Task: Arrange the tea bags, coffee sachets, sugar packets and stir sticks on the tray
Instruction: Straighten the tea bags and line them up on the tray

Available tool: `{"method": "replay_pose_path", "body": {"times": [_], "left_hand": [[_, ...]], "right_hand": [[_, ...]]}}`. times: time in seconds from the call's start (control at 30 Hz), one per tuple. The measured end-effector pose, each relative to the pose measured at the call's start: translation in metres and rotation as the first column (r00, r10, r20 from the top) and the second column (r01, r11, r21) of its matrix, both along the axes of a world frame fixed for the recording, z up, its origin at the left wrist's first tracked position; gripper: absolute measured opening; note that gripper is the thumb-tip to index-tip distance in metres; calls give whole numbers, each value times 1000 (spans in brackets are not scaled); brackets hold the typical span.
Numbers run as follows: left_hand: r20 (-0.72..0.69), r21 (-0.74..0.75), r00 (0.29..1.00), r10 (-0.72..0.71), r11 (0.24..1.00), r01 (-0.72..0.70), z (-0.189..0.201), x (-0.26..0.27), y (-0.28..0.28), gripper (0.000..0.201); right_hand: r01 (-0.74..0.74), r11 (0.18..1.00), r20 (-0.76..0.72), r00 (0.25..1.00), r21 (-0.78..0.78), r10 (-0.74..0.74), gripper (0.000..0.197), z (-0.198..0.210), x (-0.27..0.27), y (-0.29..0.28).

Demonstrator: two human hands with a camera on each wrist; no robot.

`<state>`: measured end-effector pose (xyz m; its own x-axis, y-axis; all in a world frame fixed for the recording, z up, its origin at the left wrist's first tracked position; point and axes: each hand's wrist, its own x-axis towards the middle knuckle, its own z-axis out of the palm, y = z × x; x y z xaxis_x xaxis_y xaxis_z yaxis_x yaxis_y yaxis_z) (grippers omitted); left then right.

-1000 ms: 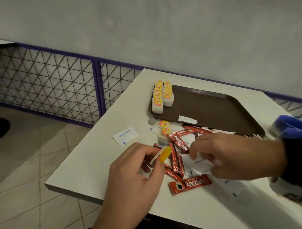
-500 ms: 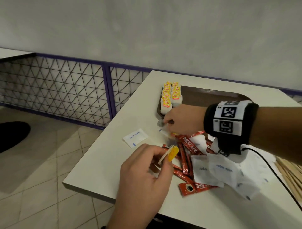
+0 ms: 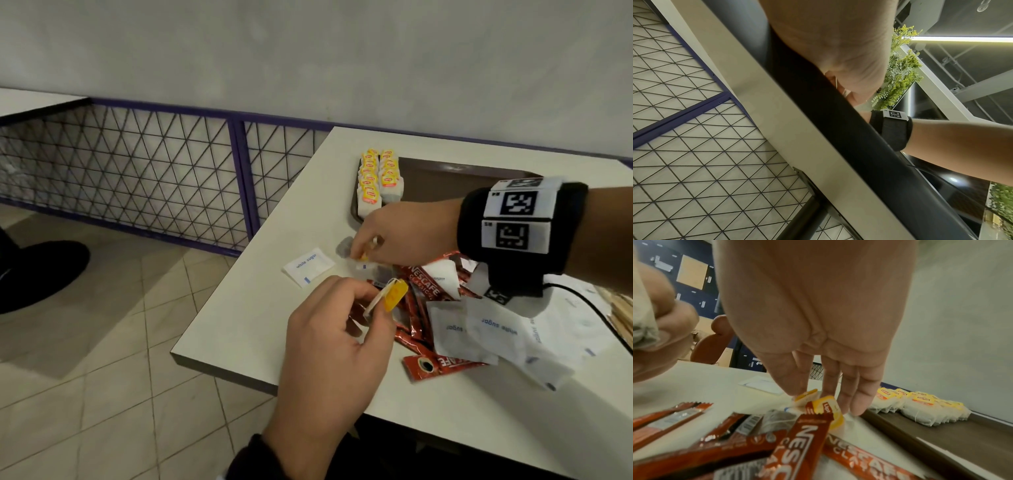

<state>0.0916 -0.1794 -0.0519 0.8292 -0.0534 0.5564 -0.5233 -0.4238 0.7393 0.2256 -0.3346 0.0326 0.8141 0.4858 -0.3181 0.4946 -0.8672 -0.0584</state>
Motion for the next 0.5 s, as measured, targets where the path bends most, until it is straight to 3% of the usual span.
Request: {"method": "replay_pose_path", "body": {"times": [0.13, 0.27, 0.4, 0.5], "left_hand": [[-2, -6, 1000, 11, 1000, -11, 0, 0, -1, 6], [-34, -22, 999, 23, 999, -24, -1, 3, -1, 6], [-87, -77, 996, 23, 997, -30, -1, 6, -2, 6], [-124, -92, 992, -4, 996, -8, -2, 9, -1, 10]], "right_hand": [[65, 988, 28, 997, 139, -69, 15, 2, 4, -1], [112, 971, 74, 989, 211, -131, 10, -1, 6, 0], [205, 967, 152, 962, 154, -228, 34, 0, 4, 1], [246, 968, 43, 968, 39, -248, 51, -3, -2, 2]]}}
